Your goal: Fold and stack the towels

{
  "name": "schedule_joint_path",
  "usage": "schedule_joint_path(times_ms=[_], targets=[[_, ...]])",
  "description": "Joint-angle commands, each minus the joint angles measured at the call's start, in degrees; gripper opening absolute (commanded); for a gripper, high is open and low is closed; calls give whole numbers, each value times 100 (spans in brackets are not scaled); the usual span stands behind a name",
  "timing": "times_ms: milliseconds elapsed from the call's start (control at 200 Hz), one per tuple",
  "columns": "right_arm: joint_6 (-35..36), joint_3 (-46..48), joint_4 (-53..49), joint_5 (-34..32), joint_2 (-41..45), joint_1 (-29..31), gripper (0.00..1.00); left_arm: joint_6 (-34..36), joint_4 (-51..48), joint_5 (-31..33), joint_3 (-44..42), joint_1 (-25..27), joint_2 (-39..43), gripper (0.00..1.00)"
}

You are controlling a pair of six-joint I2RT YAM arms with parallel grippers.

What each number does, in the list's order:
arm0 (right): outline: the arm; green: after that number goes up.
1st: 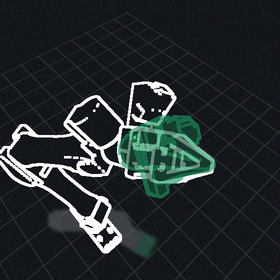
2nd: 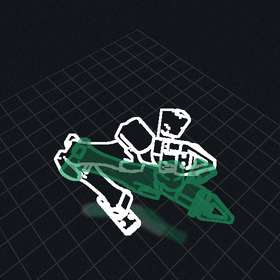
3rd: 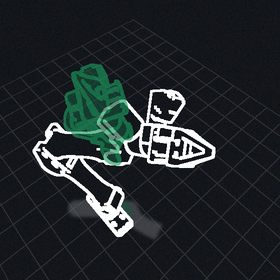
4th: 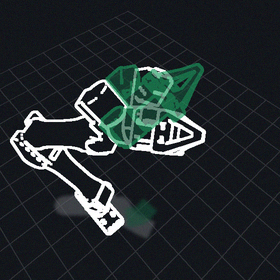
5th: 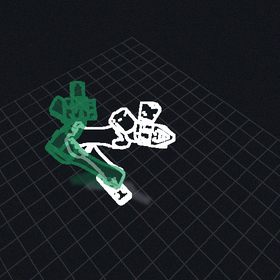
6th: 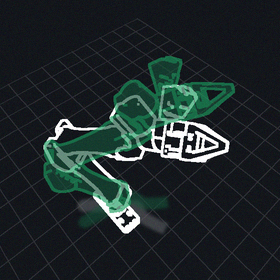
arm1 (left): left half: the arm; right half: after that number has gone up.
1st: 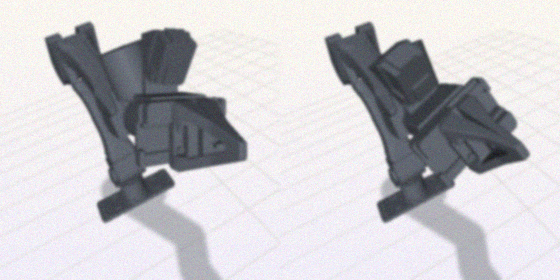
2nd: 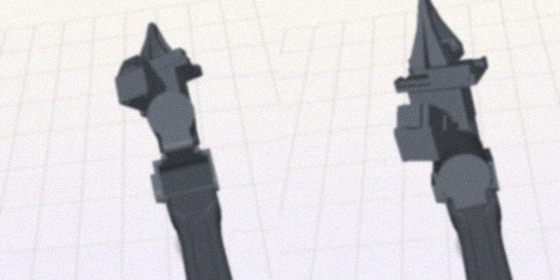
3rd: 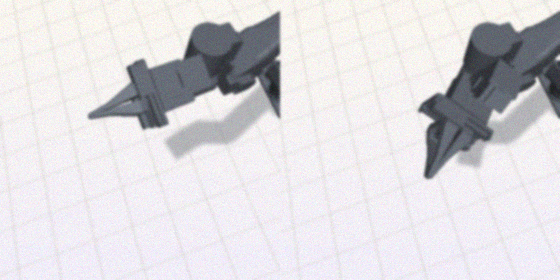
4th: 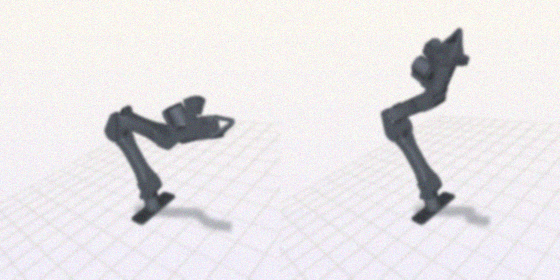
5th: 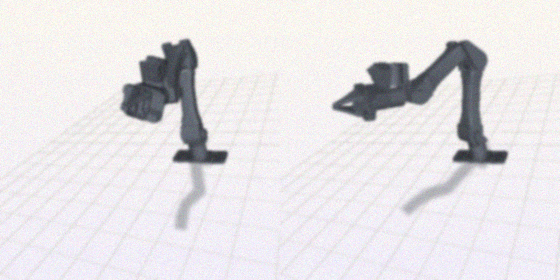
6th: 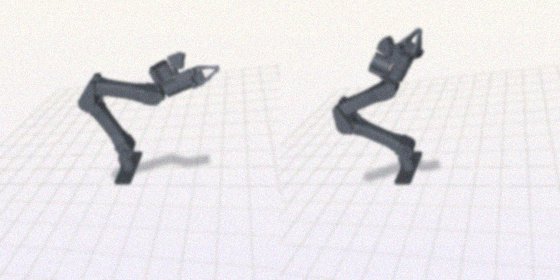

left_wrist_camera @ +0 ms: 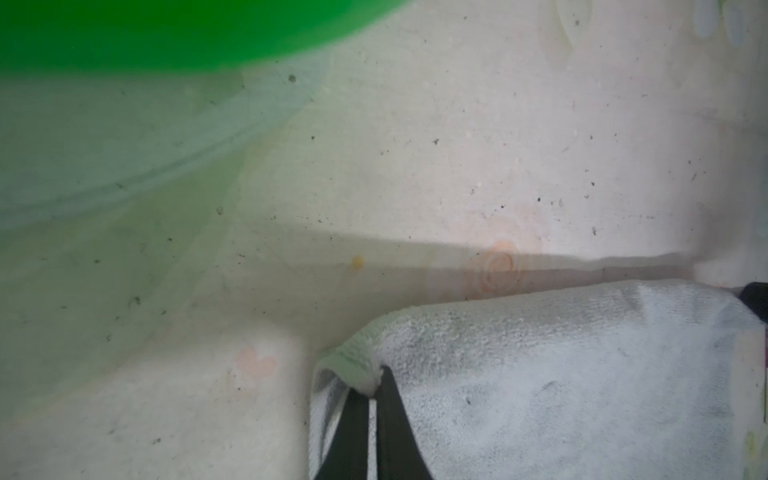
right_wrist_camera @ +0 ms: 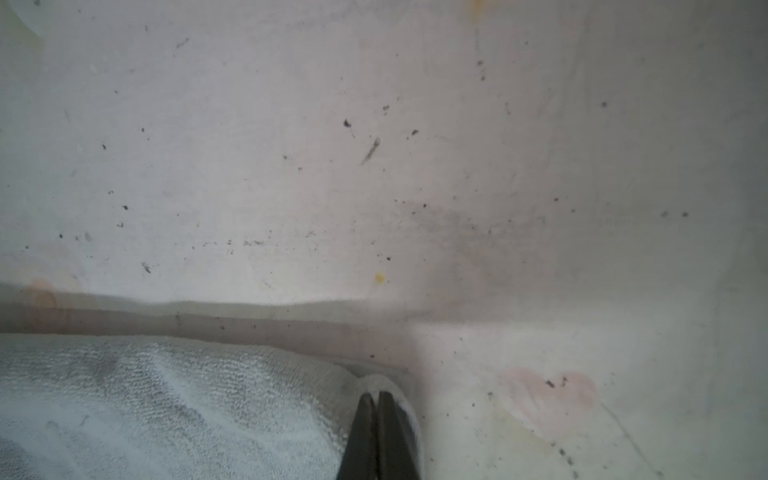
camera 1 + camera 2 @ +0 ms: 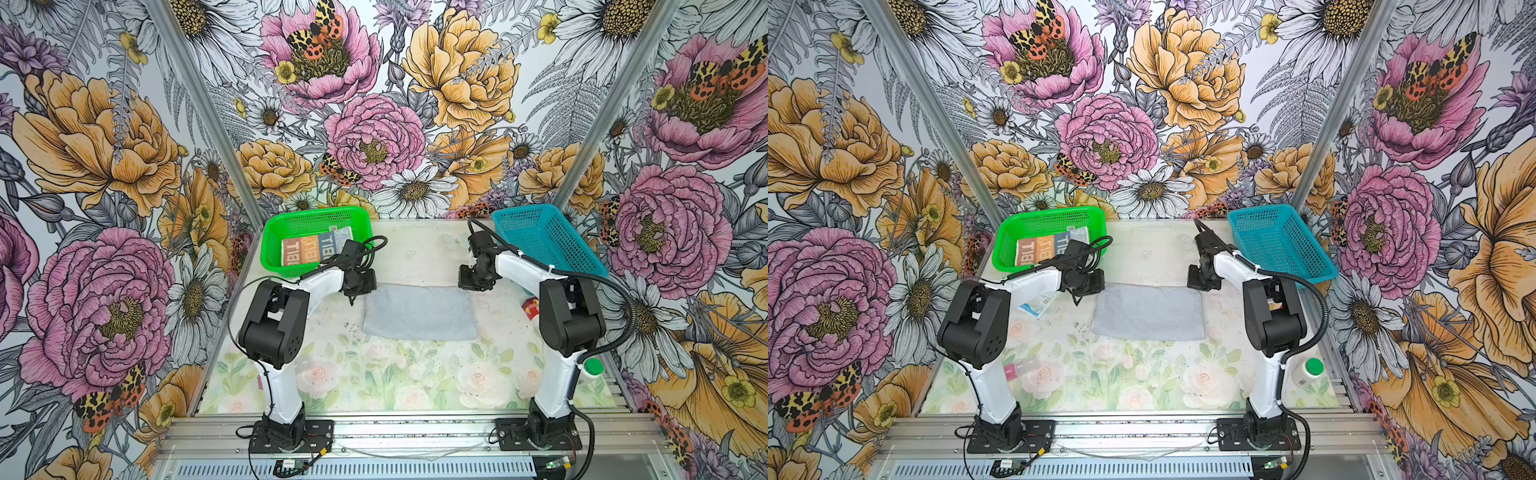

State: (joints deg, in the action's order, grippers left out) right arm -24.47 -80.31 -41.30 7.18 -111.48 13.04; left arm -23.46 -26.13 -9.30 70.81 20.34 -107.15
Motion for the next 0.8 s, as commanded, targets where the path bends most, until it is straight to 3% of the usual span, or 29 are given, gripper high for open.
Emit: schedule_joint_path(times_ms=[0, 40, 145, 250, 305, 410, 480, 615, 795], targets=[[145, -23, 43, -269, 324, -37, 26, 140, 52, 347, 21, -8, 476, 21], [164, 67, 34, -421, 533, 0, 34, 225, 52, 598, -51, 74, 679, 23], [88, 395, 22, -773, 1284, 147, 44, 291, 8, 1140, -355, 355, 1367, 26], [-214, 700, 51, -631, 1773, 478, 45, 59, 72, 728, -724, 530, 1683, 25], [-349, 731, 79, -303, 1673, 673, 45, -123, 272, 185, -935, 548, 1635, 19], [-649, 1009, 596, 170, 1341, 916, 46, -470, 805, -482, -1329, 580, 1427, 17], [-822, 1220, 1006, 404, 1115, 920, 46, -578, 857, -457, -1477, 636, 1346, 16], [-850, 1345, 1091, 270, 842, 911, 46, -846, 766, -321, -1886, 615, 1412, 16], [-927, 1687, 1080, 121, 813, 721, 46, -900, 635, -261, -2414, 174, 1356, 19]])
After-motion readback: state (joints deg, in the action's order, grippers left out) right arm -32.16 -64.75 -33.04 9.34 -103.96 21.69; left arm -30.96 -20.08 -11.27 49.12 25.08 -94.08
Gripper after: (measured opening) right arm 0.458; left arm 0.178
